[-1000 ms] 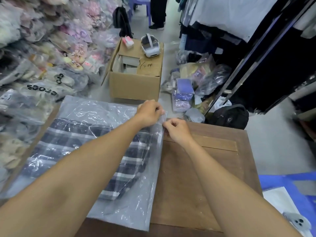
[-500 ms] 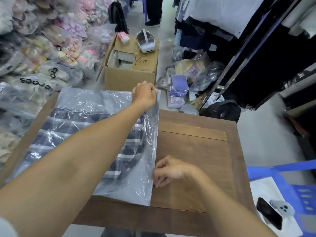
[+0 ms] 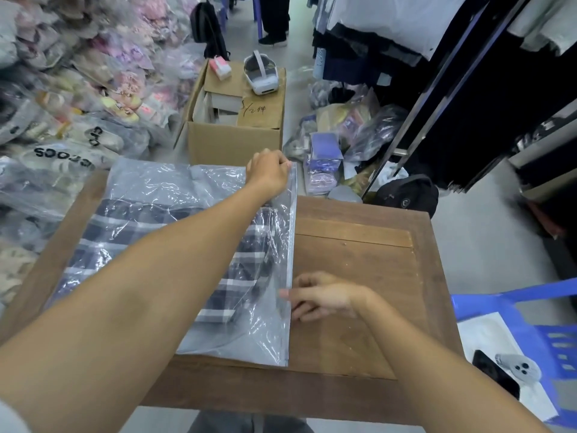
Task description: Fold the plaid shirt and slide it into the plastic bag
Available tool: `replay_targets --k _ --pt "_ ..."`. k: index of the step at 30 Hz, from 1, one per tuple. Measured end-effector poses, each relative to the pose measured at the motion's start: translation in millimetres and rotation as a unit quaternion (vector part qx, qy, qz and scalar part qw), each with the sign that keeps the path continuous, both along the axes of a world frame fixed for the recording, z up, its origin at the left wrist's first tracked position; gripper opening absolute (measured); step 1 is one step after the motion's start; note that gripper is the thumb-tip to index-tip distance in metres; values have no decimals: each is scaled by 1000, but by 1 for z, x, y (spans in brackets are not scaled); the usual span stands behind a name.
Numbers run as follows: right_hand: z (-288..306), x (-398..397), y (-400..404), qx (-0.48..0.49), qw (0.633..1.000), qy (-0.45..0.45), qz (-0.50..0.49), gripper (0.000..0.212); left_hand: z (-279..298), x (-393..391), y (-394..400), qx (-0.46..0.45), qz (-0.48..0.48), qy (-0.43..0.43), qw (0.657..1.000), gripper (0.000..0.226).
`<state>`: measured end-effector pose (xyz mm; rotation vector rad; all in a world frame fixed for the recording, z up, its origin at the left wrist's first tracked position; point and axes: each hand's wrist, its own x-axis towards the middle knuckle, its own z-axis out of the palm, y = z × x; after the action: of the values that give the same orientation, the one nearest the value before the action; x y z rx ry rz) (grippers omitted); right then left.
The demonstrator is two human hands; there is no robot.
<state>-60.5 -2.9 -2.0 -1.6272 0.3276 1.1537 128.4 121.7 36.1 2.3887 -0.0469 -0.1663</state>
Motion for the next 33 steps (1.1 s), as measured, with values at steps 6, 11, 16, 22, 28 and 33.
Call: replay_targets --k 6,11,16,22,28,33 --pt "1 32 11 -16 958 -142 -251 24 -8 -5 13 -7 -60 -25 998 24" --pt "-5 38 -1 -58 953 -135 -265 8 -7 -16 62 69 -128 16 989 52" --pt "0 31 -52 -138 934 -113 -310 15 5 -20 128 292 -193 153 924 93" --pt "6 37 -53 -395 834 -351 -160 51 -8 -42 129 295 -286 225 883 145" --pt "-17 45 -16 -435 796 -396 140 85 -40 -68 103 300 -285 131 901 144" --pt "-23 67 -36 -452 780 -393 181 85 -56 -71 97 300 -258 80 915 141"
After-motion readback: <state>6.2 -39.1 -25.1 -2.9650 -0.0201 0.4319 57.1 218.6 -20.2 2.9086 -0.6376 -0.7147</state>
